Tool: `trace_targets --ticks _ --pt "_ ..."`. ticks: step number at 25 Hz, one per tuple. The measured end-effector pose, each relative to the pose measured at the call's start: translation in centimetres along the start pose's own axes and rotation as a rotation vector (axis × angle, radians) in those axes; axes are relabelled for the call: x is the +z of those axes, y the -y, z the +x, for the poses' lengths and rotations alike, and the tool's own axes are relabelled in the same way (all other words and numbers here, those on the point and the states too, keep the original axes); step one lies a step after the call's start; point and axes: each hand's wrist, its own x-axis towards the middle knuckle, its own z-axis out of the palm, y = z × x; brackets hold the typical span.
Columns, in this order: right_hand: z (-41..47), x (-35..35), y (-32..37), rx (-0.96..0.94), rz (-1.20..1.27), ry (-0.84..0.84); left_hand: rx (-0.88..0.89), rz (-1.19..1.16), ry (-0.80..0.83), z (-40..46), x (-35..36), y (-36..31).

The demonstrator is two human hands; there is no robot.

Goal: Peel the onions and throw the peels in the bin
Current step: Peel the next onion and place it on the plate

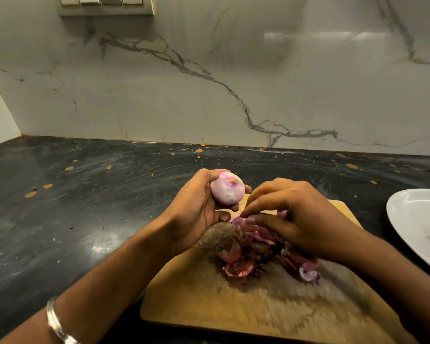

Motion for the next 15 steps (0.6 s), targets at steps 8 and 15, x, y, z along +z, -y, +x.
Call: trace_targets --ticks 8,15 --pt "0.1 -0.18 0.68 0.212 0.207 -0.324 0.02 -0.216 -0.008 -0.22 0.72 -0.07" --pt "0.26 0.2 0.87 0.405 0.516 -0.344 0.017 -0.186 0.077 -0.73 0.88 0.06"
